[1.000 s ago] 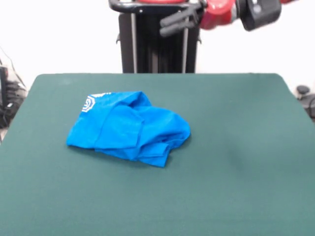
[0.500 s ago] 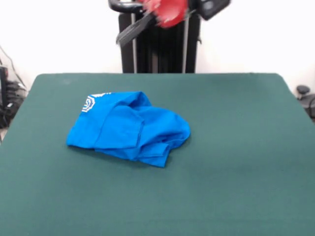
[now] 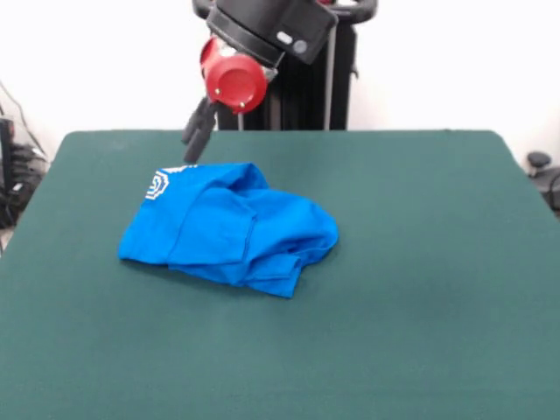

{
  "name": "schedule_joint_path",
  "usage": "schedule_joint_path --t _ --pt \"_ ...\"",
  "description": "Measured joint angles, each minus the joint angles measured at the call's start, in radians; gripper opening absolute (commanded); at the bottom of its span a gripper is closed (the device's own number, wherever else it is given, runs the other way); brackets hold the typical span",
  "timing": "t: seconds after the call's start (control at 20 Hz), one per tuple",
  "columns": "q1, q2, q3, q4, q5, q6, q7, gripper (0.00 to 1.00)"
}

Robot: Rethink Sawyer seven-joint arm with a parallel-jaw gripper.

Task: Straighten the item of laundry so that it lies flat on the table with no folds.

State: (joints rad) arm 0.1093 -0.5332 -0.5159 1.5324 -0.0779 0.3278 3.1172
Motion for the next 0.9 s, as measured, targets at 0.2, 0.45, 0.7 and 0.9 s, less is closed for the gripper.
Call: schedule_joint_path --t 0.2,0.45,0.7,0.9 --pt "-0.090 -0.090 0.156 0.018 -0.017 0.004 -0.055 1.00" --pt "-0.130 -0.156 0.263 0.023 -0.016 0.018 -0.065 1.00" --pt "-0.064 -0.175 0.260 0.019 0.032 0.018 -0.064 1.00" --pt "0.014 -0.161 0.232 0.019 0.097 0.012 -0.060 1.00"
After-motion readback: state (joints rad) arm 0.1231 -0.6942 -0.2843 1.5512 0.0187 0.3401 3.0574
